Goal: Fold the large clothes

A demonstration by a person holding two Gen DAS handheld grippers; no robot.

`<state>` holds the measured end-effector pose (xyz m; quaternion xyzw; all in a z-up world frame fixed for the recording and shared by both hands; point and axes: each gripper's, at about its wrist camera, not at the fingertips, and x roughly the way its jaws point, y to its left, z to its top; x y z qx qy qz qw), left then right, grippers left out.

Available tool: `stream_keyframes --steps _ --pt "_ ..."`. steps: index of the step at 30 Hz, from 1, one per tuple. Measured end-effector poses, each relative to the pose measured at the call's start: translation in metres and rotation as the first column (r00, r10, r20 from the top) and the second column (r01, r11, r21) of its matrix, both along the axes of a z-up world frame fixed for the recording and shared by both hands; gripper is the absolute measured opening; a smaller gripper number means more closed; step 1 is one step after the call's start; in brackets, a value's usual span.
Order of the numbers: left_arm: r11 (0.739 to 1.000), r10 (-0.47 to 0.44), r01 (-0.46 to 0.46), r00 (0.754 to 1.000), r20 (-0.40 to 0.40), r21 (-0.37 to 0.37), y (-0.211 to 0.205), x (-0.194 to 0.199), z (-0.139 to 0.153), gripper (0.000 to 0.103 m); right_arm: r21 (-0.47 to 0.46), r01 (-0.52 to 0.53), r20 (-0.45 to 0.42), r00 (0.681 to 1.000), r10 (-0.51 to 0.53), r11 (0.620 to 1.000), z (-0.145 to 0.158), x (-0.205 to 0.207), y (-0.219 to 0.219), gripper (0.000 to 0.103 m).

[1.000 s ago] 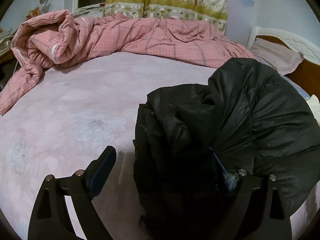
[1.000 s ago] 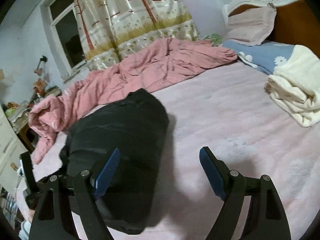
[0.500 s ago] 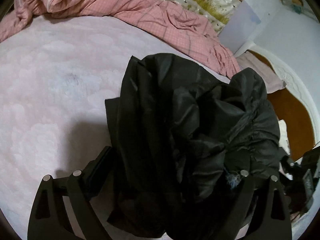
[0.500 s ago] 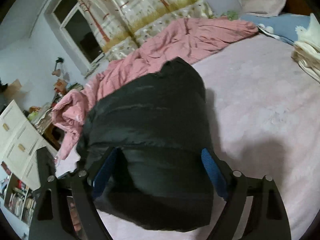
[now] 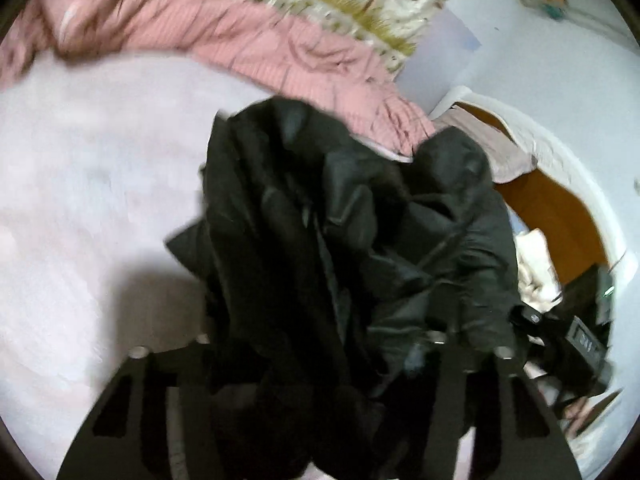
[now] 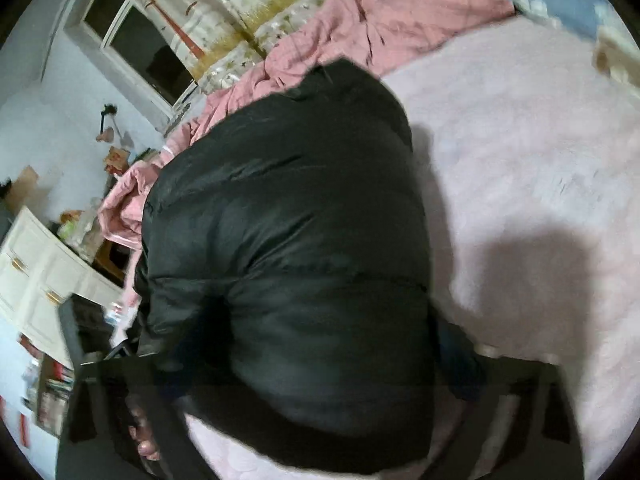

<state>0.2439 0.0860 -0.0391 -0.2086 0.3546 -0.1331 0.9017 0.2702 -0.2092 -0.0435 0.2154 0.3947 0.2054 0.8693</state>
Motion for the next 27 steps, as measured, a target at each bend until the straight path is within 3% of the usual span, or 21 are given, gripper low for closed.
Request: stream_keyframes --steps 1,3,7,9,13,17,21,23,27 --pt "0.999 -0.005 0.004 0.999 0.036 0.048 -0.005 -0.003 0.007 0.043 -0.041 0.004 0.046 0.999 -0.002 0.999 0.007 -0.006 0.003 0.065" --pt "0.992 -0.015 0.002 0.995 0.101 0.127 -0.014 -0.011 0.019 0.038 -0.107 0.014 0.129 0.992 0.000 0.994 0.021 -0.017 0.006 0.058" --pt "0.994 -0.006 -0.016 0.979 0.203 0.109 -0.019 -0.019 0.038 0.035 -0.189 0.122 0.302 0.951 -0.061 0.974 0.053 -0.046 0.015 0.058" --pt "0.988 -0.021 -0.024 0.958 0.287 0.153 -0.026 -0.024 0.056 0.035 -0.227 0.148 0.375 0.925 -0.054 0.963 0.071 -0.057 0.019 0.058" --pt "0.976 -0.029 -0.067 0.901 0.434 0.205 -0.043 -0.040 0.094 0.036 -0.192 0.159 0.458 0.887 -0.054 0.968 0.115 -0.070 0.004 0.059" --pt "0.970 -0.048 -0.077 0.870 0.490 0.232 -0.073 -0.043 0.137 0.036 -0.204 0.203 0.542 0.838 -0.062 0.958 0.161 -0.080 -0.022 0.061" --pt "0.961 -0.116 -0.042 0.835 0.537 0.273 -0.123 -0.033 0.182 0.036 -0.264 0.347 0.651 0.753 -0.099 0.900 0.208 -0.099 -0.055 0.062" --pt "0.957 -0.160 -0.011 0.814 0.559 0.290 -0.156 -0.027 0.200 0.036 -0.265 0.404 0.674 0.727 -0.131 0.875 0.224 -0.105 -0.078 0.062" --pt "0.958 -0.234 0.081 0.774 0.588 0.275 -0.231 -0.015 0.216 0.038 -0.235 0.542 0.720 0.655 -0.230 0.807 0.237 -0.122 -0.146 0.062"
